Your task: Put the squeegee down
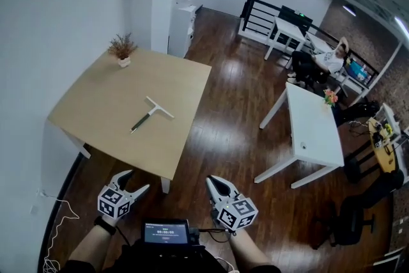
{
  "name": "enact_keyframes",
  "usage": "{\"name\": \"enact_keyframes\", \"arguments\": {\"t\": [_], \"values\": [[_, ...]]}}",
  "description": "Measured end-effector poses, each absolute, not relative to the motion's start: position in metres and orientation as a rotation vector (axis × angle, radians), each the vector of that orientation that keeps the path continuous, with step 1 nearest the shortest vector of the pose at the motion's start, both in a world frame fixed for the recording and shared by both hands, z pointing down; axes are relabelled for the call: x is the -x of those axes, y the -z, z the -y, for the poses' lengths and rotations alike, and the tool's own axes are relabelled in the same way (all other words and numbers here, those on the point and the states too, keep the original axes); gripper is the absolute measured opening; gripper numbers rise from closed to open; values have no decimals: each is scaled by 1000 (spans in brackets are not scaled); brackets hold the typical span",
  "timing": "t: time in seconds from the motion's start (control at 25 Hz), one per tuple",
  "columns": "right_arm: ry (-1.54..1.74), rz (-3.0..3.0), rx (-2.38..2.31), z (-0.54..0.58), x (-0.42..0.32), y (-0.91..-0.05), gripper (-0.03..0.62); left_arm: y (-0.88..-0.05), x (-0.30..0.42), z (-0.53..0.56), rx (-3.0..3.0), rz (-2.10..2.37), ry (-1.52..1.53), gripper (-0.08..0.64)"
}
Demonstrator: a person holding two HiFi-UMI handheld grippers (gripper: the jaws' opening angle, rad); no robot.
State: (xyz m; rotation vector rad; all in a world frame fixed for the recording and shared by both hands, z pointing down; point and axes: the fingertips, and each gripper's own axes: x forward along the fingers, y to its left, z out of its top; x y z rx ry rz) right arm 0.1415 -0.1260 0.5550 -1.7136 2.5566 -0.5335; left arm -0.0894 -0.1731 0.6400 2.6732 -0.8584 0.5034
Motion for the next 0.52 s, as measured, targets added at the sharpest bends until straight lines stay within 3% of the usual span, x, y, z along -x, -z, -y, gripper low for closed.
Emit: {"name": "enact_keyframes", "arguments": {"t": [0.52], "values": [[523,-2543,1752,122,-154,-552,20,-635,73,172,-2706,817,-482,299]]}}
